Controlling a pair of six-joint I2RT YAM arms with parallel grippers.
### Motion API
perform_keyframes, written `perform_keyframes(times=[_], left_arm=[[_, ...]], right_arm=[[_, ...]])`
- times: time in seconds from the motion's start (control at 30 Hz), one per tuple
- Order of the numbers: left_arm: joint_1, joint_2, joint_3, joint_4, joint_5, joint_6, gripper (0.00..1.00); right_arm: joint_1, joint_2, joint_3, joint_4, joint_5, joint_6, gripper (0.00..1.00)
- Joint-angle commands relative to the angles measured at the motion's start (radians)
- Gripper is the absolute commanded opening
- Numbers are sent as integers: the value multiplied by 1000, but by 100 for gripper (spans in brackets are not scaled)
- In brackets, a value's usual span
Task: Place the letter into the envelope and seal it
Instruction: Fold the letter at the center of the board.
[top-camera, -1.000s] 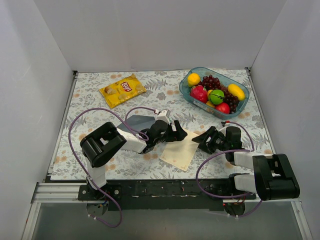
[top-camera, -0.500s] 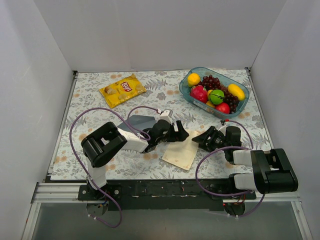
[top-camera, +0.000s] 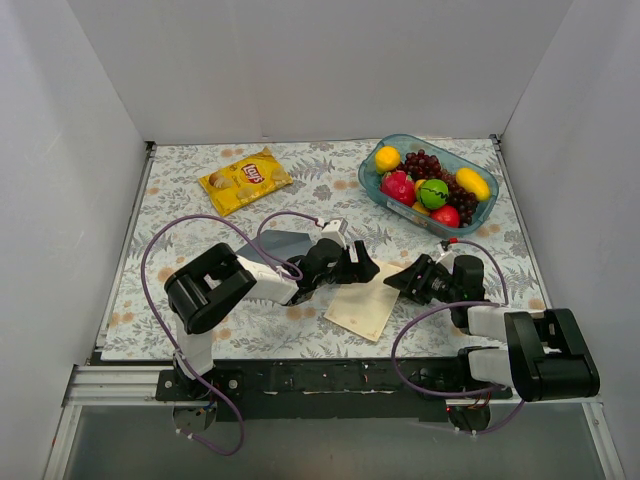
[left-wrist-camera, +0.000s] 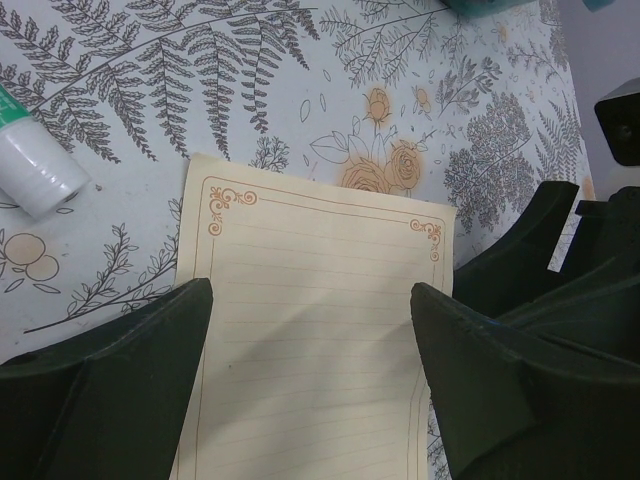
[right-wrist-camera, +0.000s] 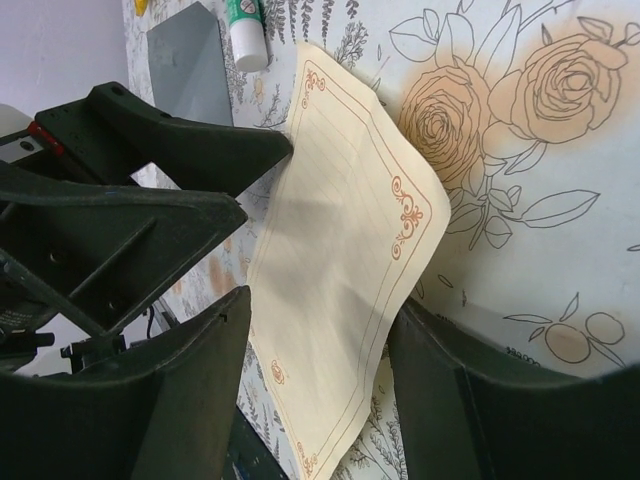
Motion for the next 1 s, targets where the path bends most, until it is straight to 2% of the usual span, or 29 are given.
perform_keyframes(times=[0.0, 0.17, 0.57, 0.77, 0.87, 0.97], left_arm=[[-12, 65, -33, -187, 15, 4, 81], [-10, 67, -33, -187, 17, 8, 81], [-12, 67, -35, -175, 23, 25, 82], [-10, 51, -27, -179, 14, 47, 83], [-12, 33, -21, -187, 8, 62, 84], [-10, 13, -3, -210, -5, 83, 85]], right_arm=[[0, -38, -9, 45, -15, -17, 64], [-1, -19, -1, 59, -23, -18, 60], [0, 70, -12, 136, -61, -20, 39], [0, 83, -23, 168, -75, -26, 22], [-1, 83, -26, 183, -86, -32, 4], [0, 78, -31, 186, -94, -38, 1]])
